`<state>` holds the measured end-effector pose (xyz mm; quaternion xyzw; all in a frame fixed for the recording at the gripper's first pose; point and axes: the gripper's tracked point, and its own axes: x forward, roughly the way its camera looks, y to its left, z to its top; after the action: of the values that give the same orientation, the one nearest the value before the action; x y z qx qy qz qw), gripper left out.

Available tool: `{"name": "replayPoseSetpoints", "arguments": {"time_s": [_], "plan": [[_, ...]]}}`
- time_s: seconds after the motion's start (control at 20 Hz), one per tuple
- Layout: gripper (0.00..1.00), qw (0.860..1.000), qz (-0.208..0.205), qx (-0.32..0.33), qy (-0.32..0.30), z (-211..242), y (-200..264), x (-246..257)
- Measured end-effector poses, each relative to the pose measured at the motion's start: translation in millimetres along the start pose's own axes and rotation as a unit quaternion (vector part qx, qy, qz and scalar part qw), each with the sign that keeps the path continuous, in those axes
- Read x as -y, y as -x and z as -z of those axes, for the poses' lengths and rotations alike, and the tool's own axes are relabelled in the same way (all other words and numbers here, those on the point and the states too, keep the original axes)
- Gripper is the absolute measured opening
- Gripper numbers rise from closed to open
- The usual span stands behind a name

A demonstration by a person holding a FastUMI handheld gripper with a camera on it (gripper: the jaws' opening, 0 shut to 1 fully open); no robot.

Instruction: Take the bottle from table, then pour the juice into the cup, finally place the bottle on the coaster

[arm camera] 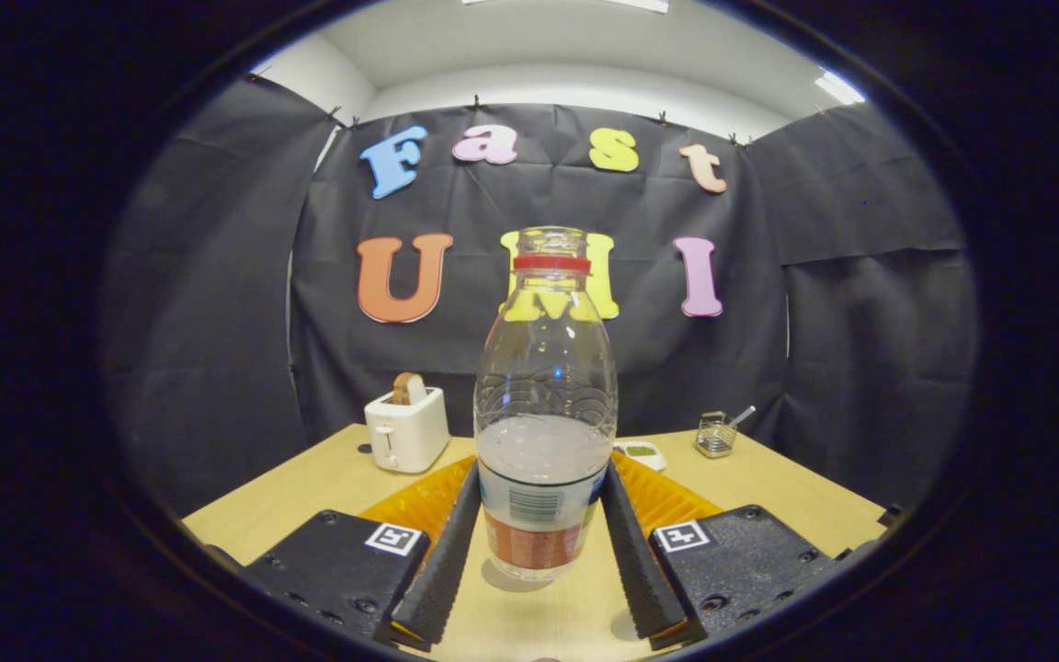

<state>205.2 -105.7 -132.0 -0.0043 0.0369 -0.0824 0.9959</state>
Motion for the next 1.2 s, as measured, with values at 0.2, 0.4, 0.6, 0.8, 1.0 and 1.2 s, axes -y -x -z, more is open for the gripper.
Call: {"name": "replayPoseSetpoints", "arguments": {"time_s": [0.2, 0.4, 0.6, 0.8, 1.0, 1.2], "plan": [[0.79, 0.999, -0.002, -0.032, 0.009, 34, -36, -9], [0.79, 0.999, 0.008, -0.050, 0.004, 62, -62, -10], [0.79, 0.997, 0.012, -0.070, 0.007, 89, -83, -10], [0.79, 0.995, 0.003, -0.101, -0.003, 120, -100, -16], [0.79, 0.994, -0.009, -0.108, 0.010, 131, -105, -25], [0.79, 0.993, -0.010, -0.110, 0.032, 139, -109, -26]]}}
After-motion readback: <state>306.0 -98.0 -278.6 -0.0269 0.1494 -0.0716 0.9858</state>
